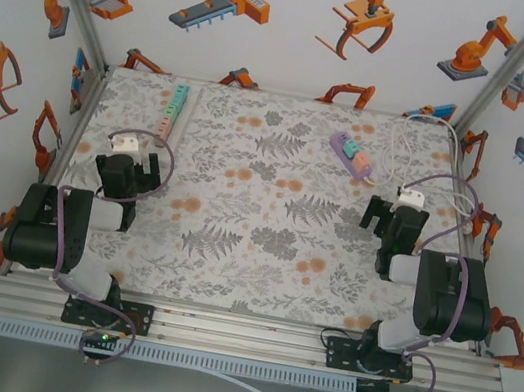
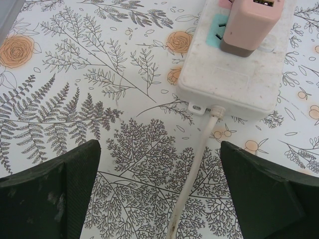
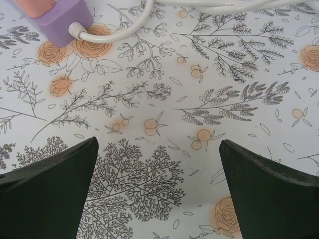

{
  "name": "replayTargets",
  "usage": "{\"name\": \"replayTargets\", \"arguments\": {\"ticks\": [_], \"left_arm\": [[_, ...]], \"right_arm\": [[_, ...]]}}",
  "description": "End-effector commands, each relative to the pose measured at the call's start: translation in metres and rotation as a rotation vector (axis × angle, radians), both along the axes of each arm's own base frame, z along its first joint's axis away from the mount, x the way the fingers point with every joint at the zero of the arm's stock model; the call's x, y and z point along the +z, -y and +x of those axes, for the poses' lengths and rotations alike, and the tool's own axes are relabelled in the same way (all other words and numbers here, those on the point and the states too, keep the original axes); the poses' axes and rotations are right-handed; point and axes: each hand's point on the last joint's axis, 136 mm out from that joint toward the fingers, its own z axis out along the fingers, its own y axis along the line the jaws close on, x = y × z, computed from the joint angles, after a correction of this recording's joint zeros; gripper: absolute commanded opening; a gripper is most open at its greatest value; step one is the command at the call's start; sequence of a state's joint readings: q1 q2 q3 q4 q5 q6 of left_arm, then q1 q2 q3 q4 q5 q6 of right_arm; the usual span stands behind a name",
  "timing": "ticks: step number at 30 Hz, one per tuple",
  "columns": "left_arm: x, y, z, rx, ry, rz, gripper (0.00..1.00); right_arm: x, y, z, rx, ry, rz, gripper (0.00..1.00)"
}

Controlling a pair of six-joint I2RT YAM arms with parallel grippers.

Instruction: Pull the plug off the socket

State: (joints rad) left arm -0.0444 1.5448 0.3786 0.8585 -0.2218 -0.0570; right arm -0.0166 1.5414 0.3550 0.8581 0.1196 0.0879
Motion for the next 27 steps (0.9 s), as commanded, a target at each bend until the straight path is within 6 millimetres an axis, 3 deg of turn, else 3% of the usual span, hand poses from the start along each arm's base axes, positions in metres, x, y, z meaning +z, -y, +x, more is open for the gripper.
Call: {"name": "replayTargets", "arguments": {"ticks": [1, 7, 10, 12, 16, 22, 27], "left_arm": [[0.008, 0.0, 0.004, 0.0, 0.026, -0.014, 0.97], [0.009, 0.002, 0.004, -0.012, 0.032, -0.016, 0.97], [0.017, 0.012, 0.001, -0.073, 0.048, -0.012, 0.97], [0.031, 0.013, -0.006, -0.062, 0.061, 0.007, 0.97], [0.066, 0.019, -0.027, -0.044, 0.045, -0.062, 0.97], [0.139, 0.065, -0.062, -0.209, 0.149, -0.251, 0.97], [0.193, 0.147, -0.1, -0.577, 0.22, -0.495, 0.97]], "right_arm": [[0.014, 0.002, 0.009, 0.0, 0.046, -0.012, 0.99], [0.023, 0.002, 0.007, 0.001, 0.073, -0.01, 0.99], [0.046, -0.003, -0.002, 0.027, 0.071, -0.003, 0.99], [0.065, -0.006, -0.008, 0.028, 0.052, 0.037, 0.99], [0.105, -0.031, -0.018, 0.135, 0.051, 0.144, 0.99], [0.136, -0.074, -0.013, 0.315, -0.051, 0.248, 0.99], [0.132, -0.081, 0.019, 0.301, -0.195, 0.27, 0.99]]}}
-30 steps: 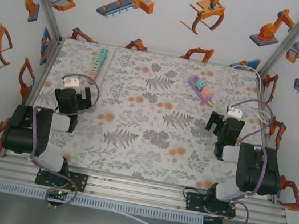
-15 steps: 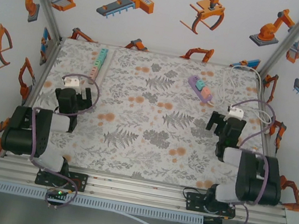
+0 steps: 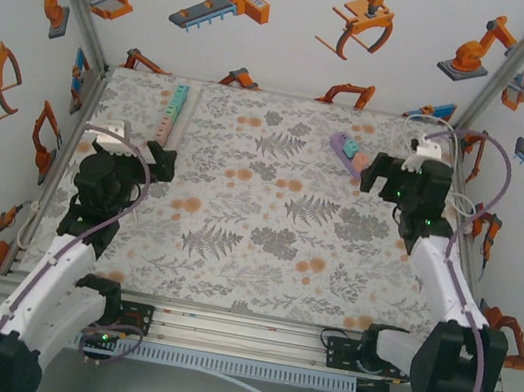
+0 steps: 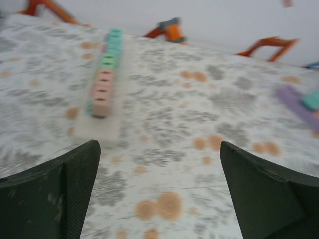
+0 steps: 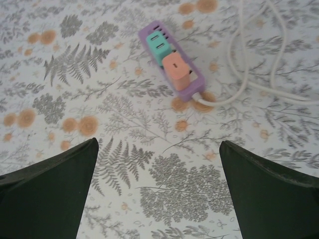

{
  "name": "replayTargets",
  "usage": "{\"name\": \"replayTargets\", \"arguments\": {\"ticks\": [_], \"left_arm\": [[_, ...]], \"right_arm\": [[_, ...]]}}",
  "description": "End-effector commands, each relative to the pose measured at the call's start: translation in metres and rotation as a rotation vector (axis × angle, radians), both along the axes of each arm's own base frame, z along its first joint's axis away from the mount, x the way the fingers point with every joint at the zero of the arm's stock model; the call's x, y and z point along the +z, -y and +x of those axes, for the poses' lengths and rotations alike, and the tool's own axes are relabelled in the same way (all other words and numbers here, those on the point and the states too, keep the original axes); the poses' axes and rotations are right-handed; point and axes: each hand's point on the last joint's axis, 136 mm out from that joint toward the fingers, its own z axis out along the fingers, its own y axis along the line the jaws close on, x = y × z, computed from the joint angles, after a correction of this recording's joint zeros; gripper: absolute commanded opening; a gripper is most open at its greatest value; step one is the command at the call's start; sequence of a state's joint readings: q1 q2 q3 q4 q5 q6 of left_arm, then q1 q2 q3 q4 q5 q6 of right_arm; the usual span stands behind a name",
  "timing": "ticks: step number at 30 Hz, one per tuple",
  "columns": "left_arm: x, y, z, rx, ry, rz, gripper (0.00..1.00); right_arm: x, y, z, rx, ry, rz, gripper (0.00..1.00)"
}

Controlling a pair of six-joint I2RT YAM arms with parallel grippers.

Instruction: Pull the plug off the socket

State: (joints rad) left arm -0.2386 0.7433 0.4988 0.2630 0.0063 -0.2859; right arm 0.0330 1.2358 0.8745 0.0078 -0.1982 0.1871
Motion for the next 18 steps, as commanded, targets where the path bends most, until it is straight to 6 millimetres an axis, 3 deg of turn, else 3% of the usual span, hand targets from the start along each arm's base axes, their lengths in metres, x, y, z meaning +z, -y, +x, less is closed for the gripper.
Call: {"name": "replayTargets", "arguments": {"ticks": [1, 5, 10, 14, 18], "left_arm": [[0.007, 0.068, -0.036, -0.328, -0.06, -0.123, 0.97], [0.017, 0.136, -0.083, -0.593, -0.015, -0.017, 0.97], [0.013, 0.206, -0.141, -0.911, 0.059, 0.199, 0.97], [0.013, 0.238, -0.164, -1.03, 0.115, 0.298, 0.97], [0.018, 0.252, -0.165, -1.045, 0.145, 0.313, 0.97]], "right_arm": [[-0.028, -0.005, 0.01, 0.016, -0.21, 0.003, 0.99], [-0.053, -0.004, 0.05, 0.029, -0.35, -0.082, 0.99], [-0.082, -0.008, 0.102, 0.082, -0.395, -0.238, 0.99], [-0.103, -0.014, 0.135, 0.142, -0.408, -0.359, 0.99], [-0.124, -0.028, 0.158, 0.221, -0.424, -0.36, 0.99]]}}
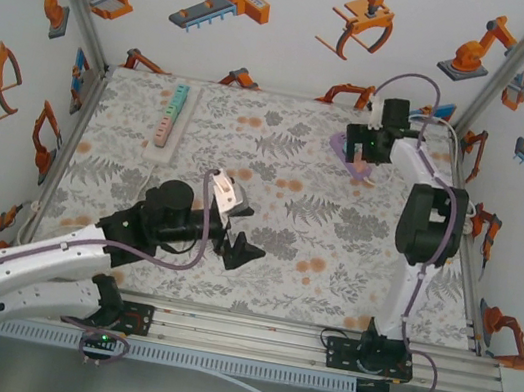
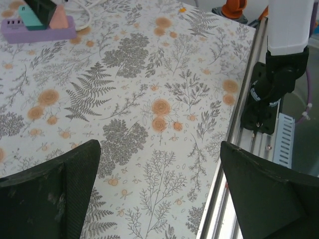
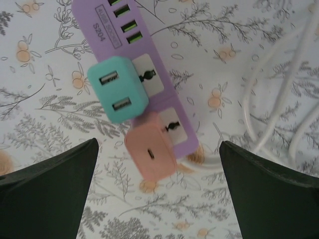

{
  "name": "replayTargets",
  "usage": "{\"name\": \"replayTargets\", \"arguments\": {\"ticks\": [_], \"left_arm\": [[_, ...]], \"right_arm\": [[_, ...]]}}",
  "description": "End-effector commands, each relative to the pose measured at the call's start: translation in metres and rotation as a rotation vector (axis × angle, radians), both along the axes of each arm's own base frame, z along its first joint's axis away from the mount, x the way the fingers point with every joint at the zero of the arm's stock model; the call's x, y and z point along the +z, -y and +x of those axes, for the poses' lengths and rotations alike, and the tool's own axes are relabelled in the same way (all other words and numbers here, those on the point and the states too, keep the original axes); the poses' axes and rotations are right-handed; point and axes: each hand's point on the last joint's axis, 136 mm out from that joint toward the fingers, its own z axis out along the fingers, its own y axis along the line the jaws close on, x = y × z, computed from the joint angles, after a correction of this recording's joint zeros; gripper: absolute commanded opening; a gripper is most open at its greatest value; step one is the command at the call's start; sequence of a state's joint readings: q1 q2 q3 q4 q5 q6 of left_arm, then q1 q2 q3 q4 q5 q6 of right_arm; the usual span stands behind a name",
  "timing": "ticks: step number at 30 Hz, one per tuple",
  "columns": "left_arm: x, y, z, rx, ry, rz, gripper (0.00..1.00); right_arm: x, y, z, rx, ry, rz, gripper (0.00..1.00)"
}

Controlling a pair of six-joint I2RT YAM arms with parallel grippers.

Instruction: Pull the plug off the socket

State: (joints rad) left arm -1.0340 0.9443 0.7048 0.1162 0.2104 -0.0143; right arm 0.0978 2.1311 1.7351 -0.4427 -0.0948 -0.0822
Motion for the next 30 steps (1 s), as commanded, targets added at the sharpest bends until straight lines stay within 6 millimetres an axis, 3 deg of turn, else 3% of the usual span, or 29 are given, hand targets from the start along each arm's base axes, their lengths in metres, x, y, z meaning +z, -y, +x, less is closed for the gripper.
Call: {"name": "replayTargets", "arguments": {"ticks": [1, 3, 7, 12, 14, 23, 30], "left_arm": [[0.016, 0.007, 0.0, -0.024, 0.096, -0.005, 0.97], [0.017, 0.007, 0.003, -0.012, 0.101, 0.004, 0.97], [0.012, 0.0, 0.011, 0.048, 0.099, 0.035, 0.97], [0.0, -0.017, 0.015, 0.117, 0.077, 0.084, 0.97], [-0.002, -0.024, 0.016, 0.144, 0.066, 0.09, 0.97], [-0.015, -0.053, 0.015, 0.221, 0.026, 0.175, 0.97], [-0.035, -0.077, -0.013, 0.077, 0.11, 0.378, 0.97]], "right_arm": [[-0.004, -0.009, 0.01, 0.097, -0.027, -0.038, 0.99], [-0.023, -0.015, 0.011, 0.124, -0.088, -0.034, 0.99], [-0.037, -0.022, 0.016, 0.155, -0.157, -0.046, 0.96], [-0.039, -0.028, 0.012, 0.19, -0.162, -0.083, 0.64], [-0.037, -0.035, 0.006, 0.232, -0.163, -0.095, 0.6], [-0.012, -0.08, -0.044, 0.395, -0.141, -0.105, 0.5], [0.003, -0.147, -0.117, 0.579, -0.022, -0.104, 0.42]]}}
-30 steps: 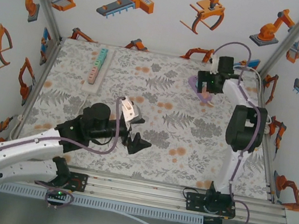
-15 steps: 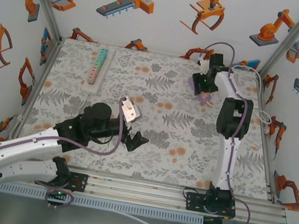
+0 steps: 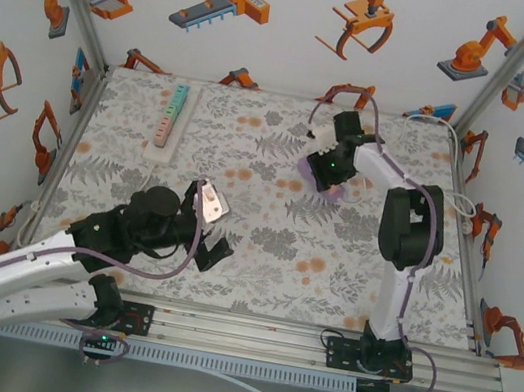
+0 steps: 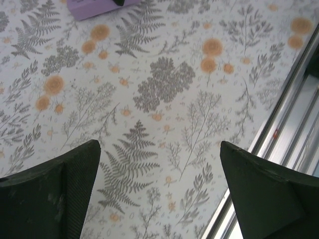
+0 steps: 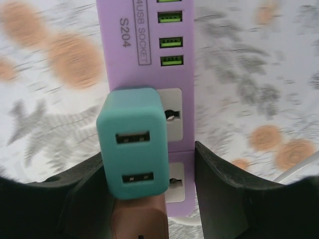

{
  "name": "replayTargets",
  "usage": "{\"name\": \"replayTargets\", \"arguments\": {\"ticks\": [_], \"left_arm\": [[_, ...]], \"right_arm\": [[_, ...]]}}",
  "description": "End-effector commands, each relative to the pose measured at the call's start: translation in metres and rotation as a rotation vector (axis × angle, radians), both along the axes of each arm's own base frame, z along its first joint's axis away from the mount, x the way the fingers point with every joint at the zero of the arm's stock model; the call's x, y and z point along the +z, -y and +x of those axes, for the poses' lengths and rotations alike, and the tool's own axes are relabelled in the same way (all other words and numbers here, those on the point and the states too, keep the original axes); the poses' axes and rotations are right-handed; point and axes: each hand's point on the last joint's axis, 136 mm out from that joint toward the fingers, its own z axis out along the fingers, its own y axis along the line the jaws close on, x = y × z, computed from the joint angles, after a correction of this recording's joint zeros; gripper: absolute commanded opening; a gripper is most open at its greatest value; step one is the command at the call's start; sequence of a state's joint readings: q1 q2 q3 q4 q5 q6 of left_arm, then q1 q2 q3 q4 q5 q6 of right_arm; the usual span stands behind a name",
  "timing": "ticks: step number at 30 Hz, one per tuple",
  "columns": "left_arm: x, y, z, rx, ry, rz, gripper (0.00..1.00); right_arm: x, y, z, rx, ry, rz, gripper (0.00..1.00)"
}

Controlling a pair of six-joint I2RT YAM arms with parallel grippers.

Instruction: Pull the plug off the socket

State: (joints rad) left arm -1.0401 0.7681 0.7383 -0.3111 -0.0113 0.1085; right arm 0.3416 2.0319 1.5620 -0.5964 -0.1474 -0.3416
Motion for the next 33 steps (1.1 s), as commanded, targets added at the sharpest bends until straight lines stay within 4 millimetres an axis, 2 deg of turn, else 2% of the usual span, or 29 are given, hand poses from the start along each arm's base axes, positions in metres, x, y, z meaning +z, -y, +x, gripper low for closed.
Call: {"name": "replayTargets", "arguments": {"ticks": [1, 4, 9, 12, 16, 19, 22, 28, 30, 33], "left_arm": [[-0.009, -0.015, -0.021, -0.117, 0.033, 0.144, 0.97], [-0.015, -0.024, -0.03, -0.174, 0.059, 0.218, 0.97], [-0.021, -0.032, -0.034, -0.209, 0.108, 0.261, 0.97], [-0.023, -0.031, -0.035, -0.216, 0.116, 0.252, 0.97], [-0.027, -0.029, -0.034, -0.219, 0.118, 0.245, 0.97], [-0.028, -0.027, -0.034, -0.225, 0.113, 0.248, 0.97], [-0.029, -0.026, -0.034, -0.225, 0.11, 0.246, 0.97], [-0.028, -0.022, -0.032, -0.22, 0.116, 0.223, 0.97], [-0.027, -0.022, -0.03, -0.209, 0.111, 0.223, 0.97], [-0.027, -0.022, -0.029, -0.201, 0.113, 0.22, 0.97]], "right_arm": [[0.038, -0.041, -0.02, 0.117, 0.146, 0.073, 0.41], [0.04, -0.069, -0.062, 0.213, 0.161, 0.092, 0.39], [0.028, -0.107, -0.145, 0.416, 0.143, 0.094, 0.38], [0.016, -0.118, -0.19, 0.515, 0.118, 0.079, 0.38], [0.005, -0.125, -0.237, 0.618, 0.062, 0.076, 0.38], [0.004, -0.13, -0.27, 0.686, 0.02, 0.11, 0.38], [0.003, -0.135, -0.291, 0.701, 0.013, 0.158, 0.38], [-0.013, -0.13, -0.303, 0.69, 0.027, 0.207, 0.43], [-0.017, -0.127, -0.304, 0.691, 0.021, 0.191, 0.48], [-0.019, -0.123, -0.304, 0.702, 0.031, 0.174, 0.62]]}}
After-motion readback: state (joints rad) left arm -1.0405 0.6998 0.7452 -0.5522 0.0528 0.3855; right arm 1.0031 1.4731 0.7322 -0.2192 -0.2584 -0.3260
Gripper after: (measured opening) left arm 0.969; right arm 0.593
